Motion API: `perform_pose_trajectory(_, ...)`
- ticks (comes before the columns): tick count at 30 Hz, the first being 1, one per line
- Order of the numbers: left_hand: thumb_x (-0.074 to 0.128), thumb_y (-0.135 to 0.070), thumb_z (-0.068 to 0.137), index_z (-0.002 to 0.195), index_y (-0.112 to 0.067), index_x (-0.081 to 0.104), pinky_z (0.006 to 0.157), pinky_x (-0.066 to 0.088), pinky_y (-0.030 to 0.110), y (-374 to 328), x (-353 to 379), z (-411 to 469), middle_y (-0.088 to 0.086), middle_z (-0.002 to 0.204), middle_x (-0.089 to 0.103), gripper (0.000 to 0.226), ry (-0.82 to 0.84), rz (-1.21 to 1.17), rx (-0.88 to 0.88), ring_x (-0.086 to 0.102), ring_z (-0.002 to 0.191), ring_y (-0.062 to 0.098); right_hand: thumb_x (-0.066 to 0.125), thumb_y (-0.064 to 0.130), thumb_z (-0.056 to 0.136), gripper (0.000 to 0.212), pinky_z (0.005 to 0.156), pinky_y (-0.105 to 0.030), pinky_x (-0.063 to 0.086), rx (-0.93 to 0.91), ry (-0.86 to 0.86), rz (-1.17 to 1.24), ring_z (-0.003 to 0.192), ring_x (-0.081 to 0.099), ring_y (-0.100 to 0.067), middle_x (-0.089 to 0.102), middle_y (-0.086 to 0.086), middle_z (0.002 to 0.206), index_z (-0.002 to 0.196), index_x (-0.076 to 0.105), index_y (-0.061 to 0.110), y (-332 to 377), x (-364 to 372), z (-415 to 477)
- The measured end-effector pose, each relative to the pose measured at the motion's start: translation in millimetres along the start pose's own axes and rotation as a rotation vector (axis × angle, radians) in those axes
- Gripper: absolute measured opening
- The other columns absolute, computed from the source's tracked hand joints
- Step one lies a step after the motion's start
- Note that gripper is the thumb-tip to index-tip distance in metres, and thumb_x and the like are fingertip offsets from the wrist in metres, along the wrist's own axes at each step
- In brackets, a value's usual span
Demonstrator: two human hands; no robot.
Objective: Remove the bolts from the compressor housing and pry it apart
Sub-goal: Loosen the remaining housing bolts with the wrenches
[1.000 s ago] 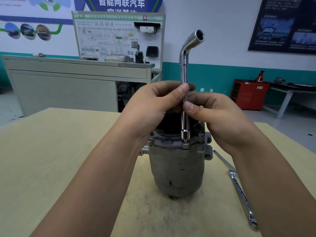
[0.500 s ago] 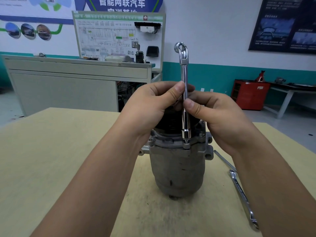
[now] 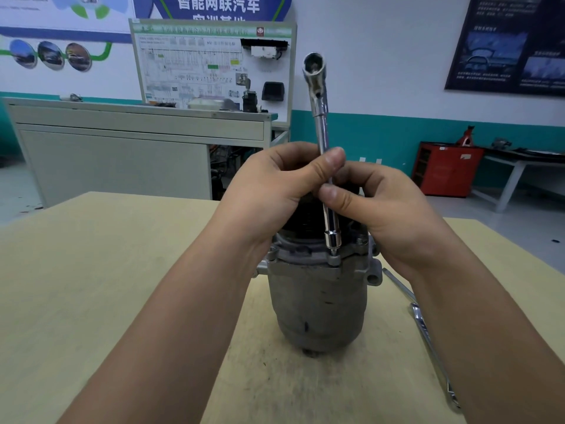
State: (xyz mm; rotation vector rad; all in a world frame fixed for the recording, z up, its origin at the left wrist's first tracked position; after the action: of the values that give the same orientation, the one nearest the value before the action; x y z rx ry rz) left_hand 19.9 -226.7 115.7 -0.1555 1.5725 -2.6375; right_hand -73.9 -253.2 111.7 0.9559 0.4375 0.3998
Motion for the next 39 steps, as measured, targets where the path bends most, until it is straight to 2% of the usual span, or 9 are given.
perform_pose_trajectory(5, 0.061, -0.042, 0.073, 0.08, -0.029, 0.078, 0.087, 0.056, 0.03, 0.8, 3.1, 0.4, -0.003, 0.083, 0.074, 0.023, 0.056, 0.012, -0.012, 0.067, 0.087, 0.018, 0.059, 0.027, 0.072, 0.022, 0.069, -0.018, 0.053, 0.027, 0.033, 0.032, 0.077, 0.067, -0.01, 0.071, 0.001, 0.077, 0.083, 0.069, 0.011, 0.6, 0.6, -0.9)
perform_pose_trajectory(11, 0.067, -0.042, 0.064, 0.071, -0.026, 0.076, 0.063, 0.051, 0.017, -1.2, 1.4, -0.6, -0.006, 0.073, 0.072, 0.02, 0.027, 0.01, 0.002, 0.067, 0.07, 0.006, 0.065, 0.027, 0.066, 0.024, 0.066, -0.017, 0.052, 0.019, 0.044, 0.021, 0.075, 0.068, -0.007, 0.072, 0.003, 0.076, 0.085, 0.069, 0.014, 2.3, 4.4, -2.4)
perform_pose_trajectory(16, 0.062, -0.035, 0.076, 0.082, -0.026, 0.078, 0.078, 0.056, 0.021, 1.7, 3.9, 0.5, -0.001, 0.082, 0.074, 0.019, 0.082, -0.008, -0.01, 0.066, 0.082, 0.013, 0.059, 0.028, 0.071, 0.021, 0.066, -0.015, 0.051, 0.023, 0.042, 0.011, 0.075, 0.067, -0.008, 0.071, 0.002, 0.074, 0.079, 0.07, 0.013, 2.0, 0.0, -1.3)
perform_pose_trajectory(20, 0.065, -0.032, 0.068, 0.076, -0.023, 0.076, 0.066, 0.051, 0.014, 1.2, 2.3, 0.7, -0.005, 0.076, 0.073, 0.016, 0.067, -0.024, 0.005, 0.067, 0.074, 0.005, 0.059, 0.028, 0.073, 0.026, 0.07, -0.016, 0.051, 0.023, 0.069, 0.026, 0.081, 0.068, -0.011, 0.072, -0.004, 0.082, 0.088, 0.071, 0.01, 1.9, 1.8, -2.0)
perform_pose_trajectory(23, 0.069, -0.036, 0.063, 0.081, -0.02, 0.072, 0.065, 0.052, 0.018, 2.5, -0.9, 2.1, -0.003, 0.075, 0.073, 0.023, 0.044, -0.014, 0.006, 0.068, 0.072, 0.008, 0.066, 0.026, 0.066, 0.02, 0.065, -0.015, 0.051, 0.002, 0.055, 0.02, 0.074, 0.067, -0.005, 0.071, 0.005, 0.073, 0.083, 0.069, 0.016, 3.3, 3.3, -2.6)
perform_pose_trajectory(28, 0.064, -0.035, 0.071, 0.082, -0.025, 0.077, 0.077, 0.053, 0.02, 2.1, 6.3, 0.9, -0.002, 0.087, 0.075, 0.02, 0.124, 0.002, -0.001, 0.07, 0.087, 0.01, 0.064, 0.023, 0.067, 0.019, 0.068, -0.017, 0.052, 0.0, 0.039, 0.061, 0.077, 0.069, -0.009, 0.073, 0.002, 0.077, 0.083, 0.07, 0.013, 1.0, 1.1, -1.8)
perform_pose_trajectory(35, 0.074, -0.038, 0.065, 0.07, -0.029, 0.077, 0.069, 0.052, 0.017, 0.1, 1.1, 0.7, -0.004, 0.076, 0.074, 0.011, 0.046, 0.016, 0.02, 0.071, 0.076, 0.008, 0.068, 0.022, 0.07, 0.017, 0.068, -0.016, 0.051, -0.035, 0.024, 0.09, 0.077, 0.067, -0.007, 0.071, 0.004, 0.076, 0.084, 0.069, 0.014, 3.6, -4.6, -0.5)
perform_pose_trajectory(37, 0.078, -0.036, 0.069, 0.071, -0.029, 0.077, 0.071, 0.053, 0.019, 0.8, 0.8, 1.0, -0.003, 0.077, 0.075, 0.008, 0.033, 0.025, 0.014, 0.072, 0.078, 0.011, 0.069, 0.022, 0.073, 0.015, 0.071, -0.017, 0.051, -0.038, 0.04, 0.105, 0.081, 0.068, -0.009, 0.072, 0.002, 0.079, 0.085, 0.07, 0.015, 3.2, -3.8, -0.6)
perform_pose_trajectory(39, 0.071, -0.035, 0.076, 0.077, -0.029, 0.078, 0.077, 0.054, 0.021, 0.3, 5.0, 0.9, -0.003, 0.084, 0.076, 0.009, 0.076, 0.029, 0.015, 0.072, 0.086, 0.012, 0.065, 0.022, 0.074, 0.018, 0.071, -0.017, 0.051, -0.026, 0.054, 0.13, 0.082, 0.069, -0.01, 0.073, 0.001, 0.082, 0.089, 0.07, 0.013, 2.2, -2.7, -0.7)
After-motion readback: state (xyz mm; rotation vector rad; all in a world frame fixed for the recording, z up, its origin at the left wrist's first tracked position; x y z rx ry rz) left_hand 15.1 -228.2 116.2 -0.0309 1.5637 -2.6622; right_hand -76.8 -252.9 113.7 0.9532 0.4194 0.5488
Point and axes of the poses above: each hand's wrist, its own z-axis towards the middle knuckle, its own x-axis out of the palm, y = z × x, the point moved 10 cm from there along z, towards the middle knuckle
